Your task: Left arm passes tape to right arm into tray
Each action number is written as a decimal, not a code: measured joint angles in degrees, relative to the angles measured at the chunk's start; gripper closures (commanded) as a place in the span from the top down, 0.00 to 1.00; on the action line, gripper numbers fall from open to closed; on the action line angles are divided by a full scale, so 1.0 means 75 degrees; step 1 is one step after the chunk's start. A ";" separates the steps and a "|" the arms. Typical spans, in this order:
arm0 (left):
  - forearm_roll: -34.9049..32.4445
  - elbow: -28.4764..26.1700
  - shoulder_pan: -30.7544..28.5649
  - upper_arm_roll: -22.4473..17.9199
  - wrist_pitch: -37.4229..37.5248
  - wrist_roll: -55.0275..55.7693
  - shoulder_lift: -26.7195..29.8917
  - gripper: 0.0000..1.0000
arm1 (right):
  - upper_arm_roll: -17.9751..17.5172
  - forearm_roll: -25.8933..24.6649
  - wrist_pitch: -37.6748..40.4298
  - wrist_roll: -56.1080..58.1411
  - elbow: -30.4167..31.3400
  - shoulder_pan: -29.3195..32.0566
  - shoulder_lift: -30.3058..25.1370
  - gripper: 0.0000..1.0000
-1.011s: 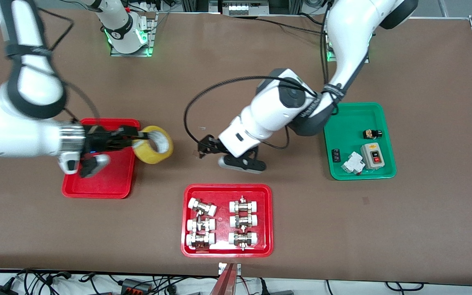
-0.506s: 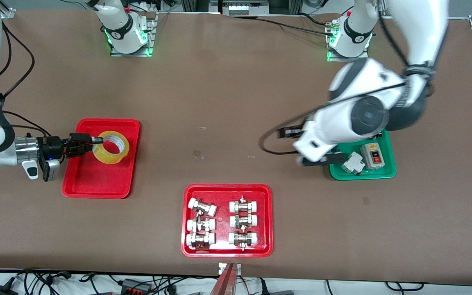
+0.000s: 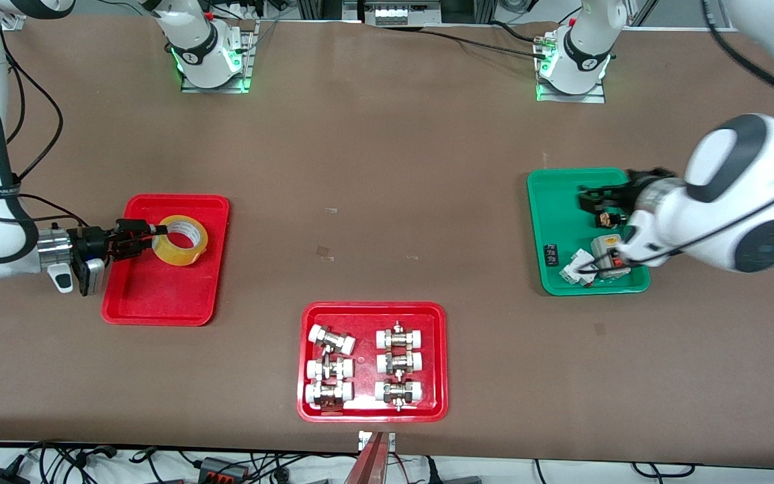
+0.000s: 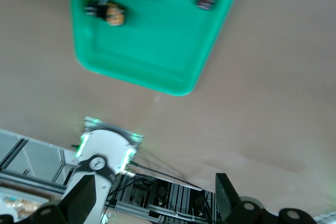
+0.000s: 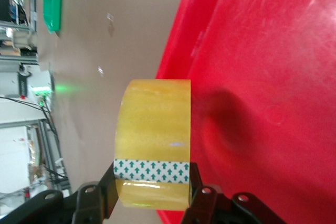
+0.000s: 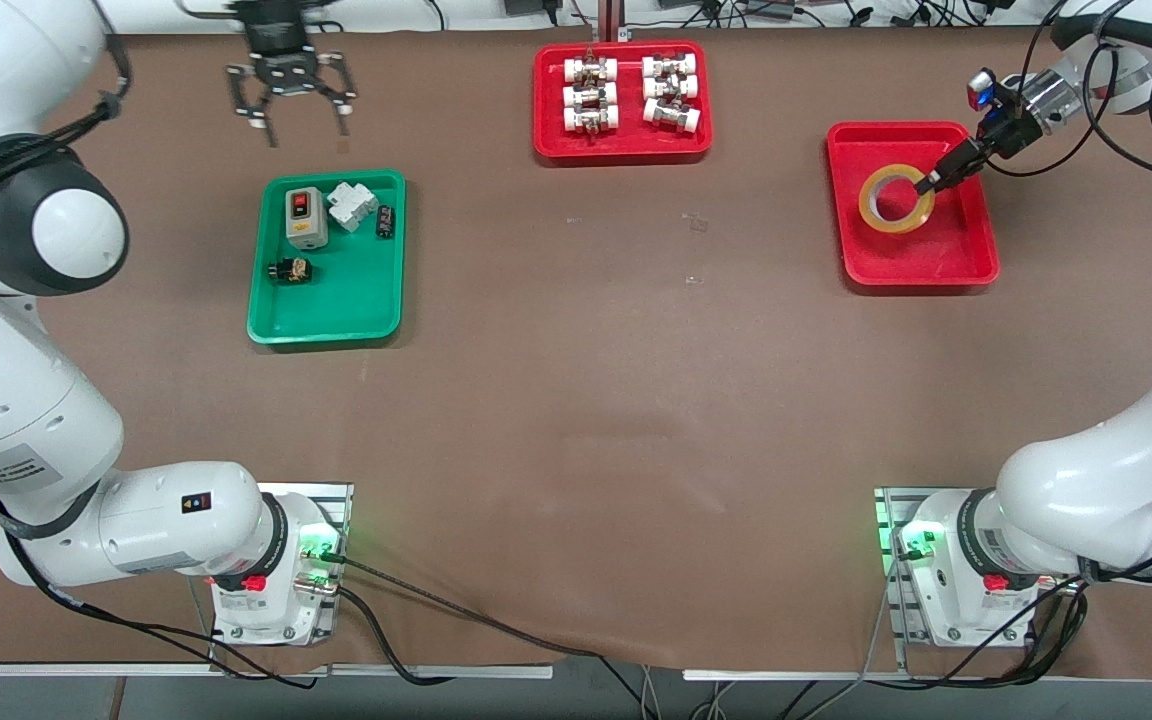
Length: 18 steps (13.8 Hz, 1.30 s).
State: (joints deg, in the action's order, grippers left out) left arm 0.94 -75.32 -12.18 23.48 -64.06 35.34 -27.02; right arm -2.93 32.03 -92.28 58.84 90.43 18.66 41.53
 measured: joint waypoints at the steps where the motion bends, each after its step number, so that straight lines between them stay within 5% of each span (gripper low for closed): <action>1: -0.0163 0.0005 -0.0090 0.0002 0.0140 0.0000 0.0245 1.00 | -0.0009 -0.0097 -0.0110 0.0166 -0.0006 -0.0002 0.0023 1.00; 8: -0.0563 -0.0154 -0.0206 0.0042 0.0823 -0.0714 0.1611 1.00 | -0.0238 -0.2314 -0.1047 0.0398 -0.0375 -0.0454 -0.0286 1.00; 13: -0.0584 -0.0776 -0.0210 0.0762 -0.0592 -0.0863 0.1760 1.00 | -0.0233 -0.3331 -0.1206 -0.0650 -0.0436 -0.1082 -0.1640 1.00; 18: -0.0587 -0.2761 -0.0532 0.0393 -0.3300 -0.3257 0.3182 1.00 | -0.0239 -0.4015 -0.0269 -0.3770 -0.0402 -0.1569 -0.3263 1.00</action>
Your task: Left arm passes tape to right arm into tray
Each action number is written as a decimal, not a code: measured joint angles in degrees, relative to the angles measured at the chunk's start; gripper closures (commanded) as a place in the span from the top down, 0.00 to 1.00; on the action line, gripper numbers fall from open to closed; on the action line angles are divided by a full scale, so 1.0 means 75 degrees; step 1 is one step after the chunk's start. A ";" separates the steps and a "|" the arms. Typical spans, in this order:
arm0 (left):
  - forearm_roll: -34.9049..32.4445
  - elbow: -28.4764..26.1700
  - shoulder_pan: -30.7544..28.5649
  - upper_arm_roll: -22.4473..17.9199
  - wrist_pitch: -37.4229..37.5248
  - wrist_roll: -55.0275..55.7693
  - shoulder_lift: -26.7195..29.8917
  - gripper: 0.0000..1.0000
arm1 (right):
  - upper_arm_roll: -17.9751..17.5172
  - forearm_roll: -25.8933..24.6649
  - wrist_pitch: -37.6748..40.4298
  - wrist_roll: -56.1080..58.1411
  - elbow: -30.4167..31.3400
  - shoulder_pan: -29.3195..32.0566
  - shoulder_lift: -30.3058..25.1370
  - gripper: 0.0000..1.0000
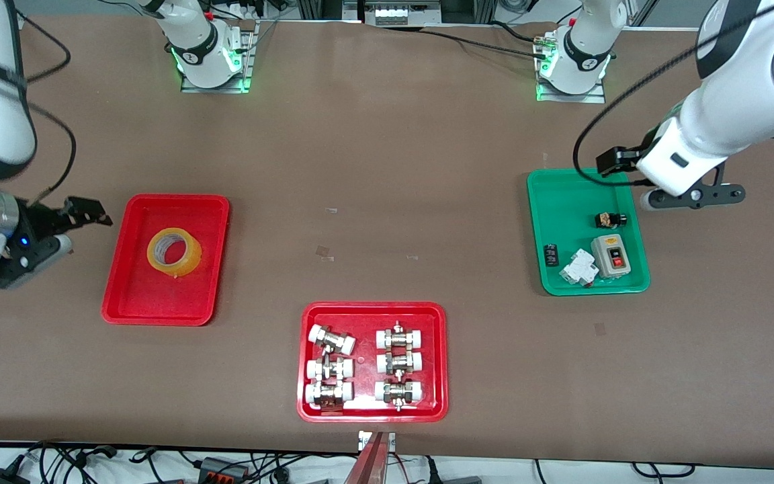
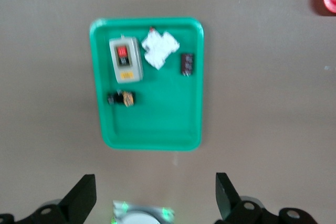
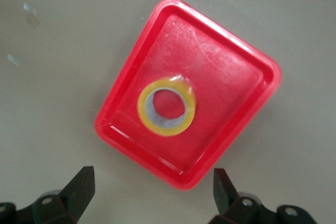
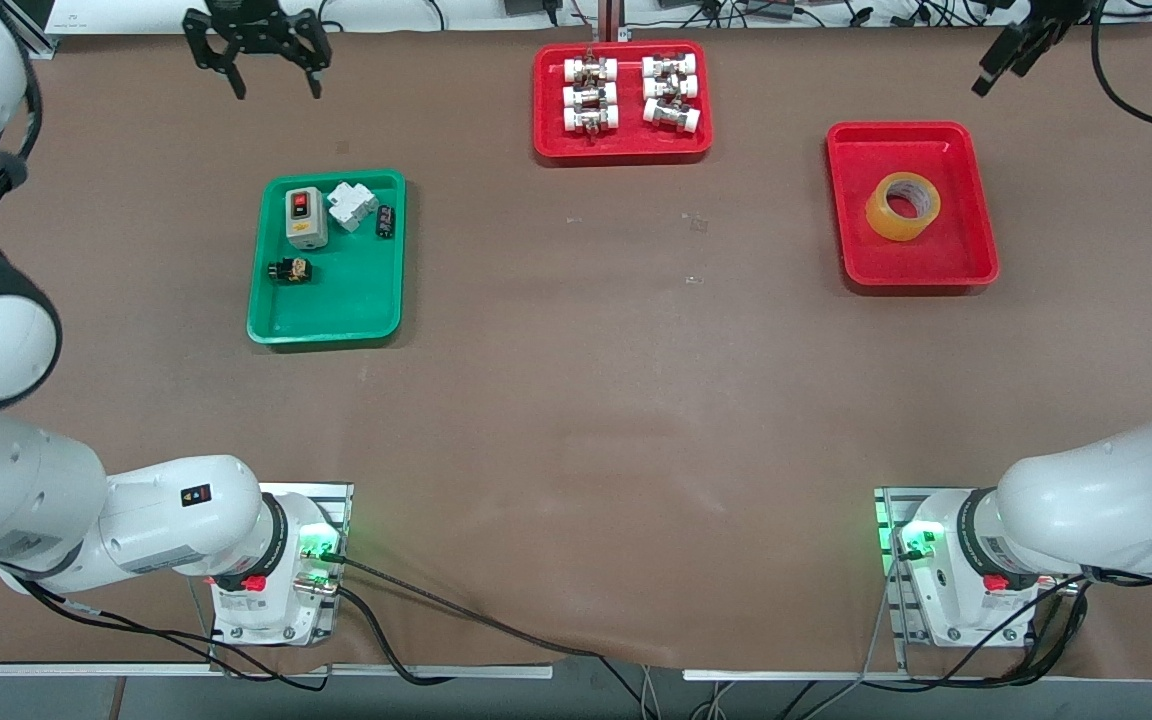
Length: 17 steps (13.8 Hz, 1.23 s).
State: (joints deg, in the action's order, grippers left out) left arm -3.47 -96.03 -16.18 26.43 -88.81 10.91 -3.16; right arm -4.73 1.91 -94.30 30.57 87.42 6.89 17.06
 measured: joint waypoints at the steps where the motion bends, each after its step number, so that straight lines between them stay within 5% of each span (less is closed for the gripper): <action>1: 0.0081 -0.0204 -0.0057 -0.0441 -0.0227 -0.0733 0.0183 1.00 | -0.0002 -0.0053 0.0215 -0.0702 0.0011 -0.0166 -0.0291 1.00; 3: 0.0377 -0.0333 -0.0230 -0.1365 -0.0359 -0.1677 0.0282 1.00 | -0.0006 -0.0088 0.0617 -0.1767 0.0043 -0.0428 -0.0814 1.00; 5: 0.0507 -0.0326 -0.0390 -0.1645 -0.0383 -0.1713 0.0289 1.00 | -0.0010 -0.0091 0.0861 -0.2574 0.0099 -0.0603 -0.1269 1.00; 12: 0.0519 -0.0881 -0.0184 -0.1383 -0.0526 -0.1006 0.1018 1.00 | -0.0008 -0.0087 0.1646 -0.4602 0.0063 -0.0710 -0.2190 1.00; 17: 0.0730 -0.1398 -0.0122 -0.0945 -0.0493 -0.0926 0.1233 1.00 | -0.0011 -0.0081 0.0341 -0.4679 0.1022 -0.0721 -0.2925 1.00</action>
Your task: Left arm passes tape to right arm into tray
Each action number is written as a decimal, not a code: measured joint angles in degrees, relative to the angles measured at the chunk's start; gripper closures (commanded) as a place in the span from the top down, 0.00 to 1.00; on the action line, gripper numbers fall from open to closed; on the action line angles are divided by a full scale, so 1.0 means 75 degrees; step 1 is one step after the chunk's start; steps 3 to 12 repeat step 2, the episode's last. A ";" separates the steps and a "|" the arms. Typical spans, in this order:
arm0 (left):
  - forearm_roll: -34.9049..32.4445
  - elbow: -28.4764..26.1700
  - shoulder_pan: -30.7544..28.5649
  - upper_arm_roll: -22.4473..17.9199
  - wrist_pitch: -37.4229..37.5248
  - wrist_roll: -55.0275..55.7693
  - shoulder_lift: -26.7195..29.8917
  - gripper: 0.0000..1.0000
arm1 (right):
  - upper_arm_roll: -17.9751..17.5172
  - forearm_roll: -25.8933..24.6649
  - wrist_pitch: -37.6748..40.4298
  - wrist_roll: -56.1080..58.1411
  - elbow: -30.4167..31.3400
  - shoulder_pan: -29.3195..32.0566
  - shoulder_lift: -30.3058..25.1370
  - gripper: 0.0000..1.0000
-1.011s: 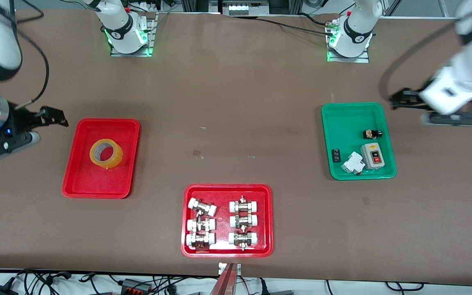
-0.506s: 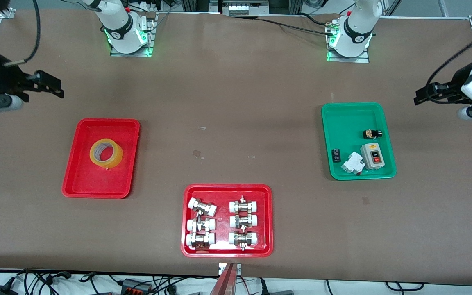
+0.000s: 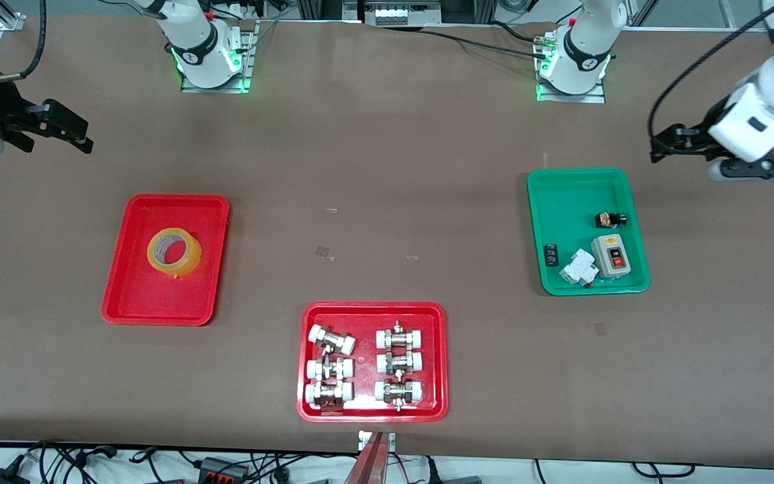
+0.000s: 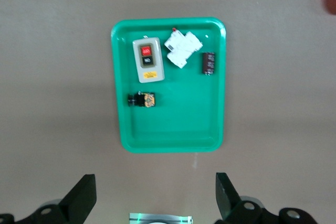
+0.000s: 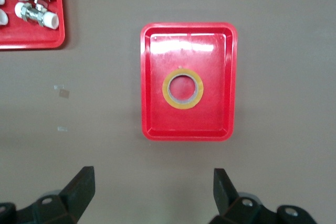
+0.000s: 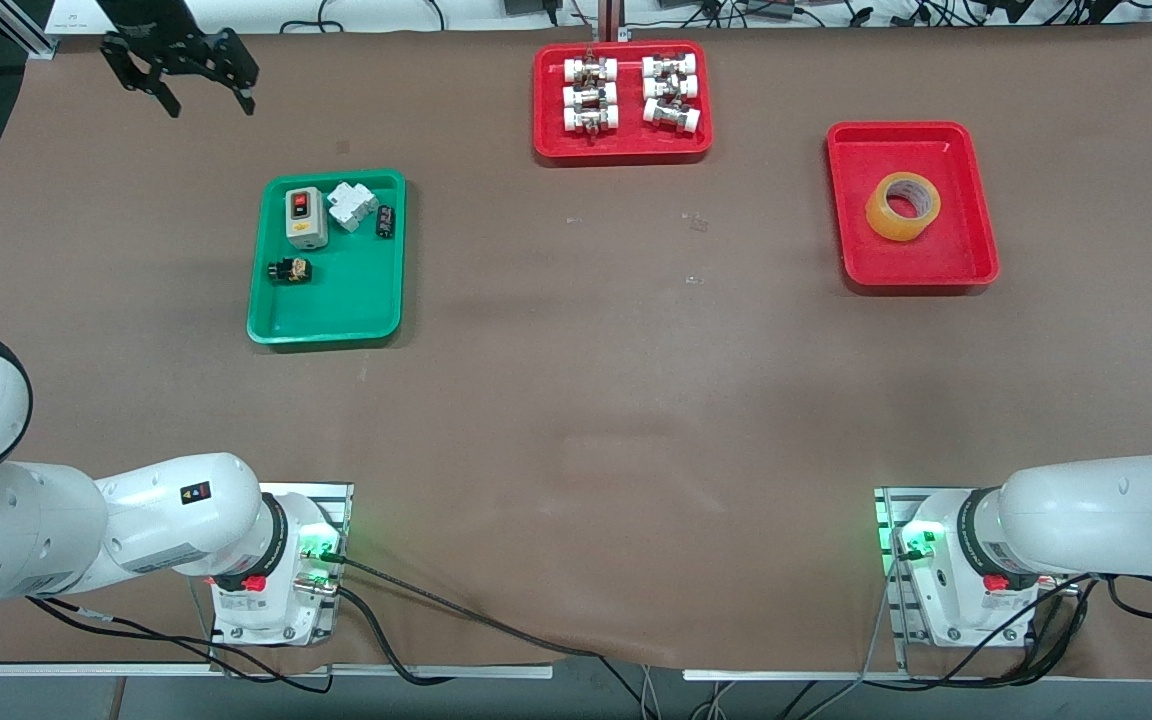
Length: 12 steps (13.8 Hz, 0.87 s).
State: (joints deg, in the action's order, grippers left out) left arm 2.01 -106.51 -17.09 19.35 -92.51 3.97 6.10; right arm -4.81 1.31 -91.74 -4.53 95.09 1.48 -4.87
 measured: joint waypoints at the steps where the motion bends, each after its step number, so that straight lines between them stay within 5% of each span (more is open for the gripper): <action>1: 0.0069 -0.0052 0.0000 0.0029 -0.0014 0.0003 -0.0001 1.00 | -0.0005 0.0000 -0.0083 0.0062 0.0157 -0.0016 -0.0134 1.00; 12: 0.0095 -0.0073 -0.0001 0.0072 -0.0020 0.0002 -0.0002 1.00 | -0.0018 0.0002 -0.0088 0.0138 0.0190 -0.0025 -0.0176 1.00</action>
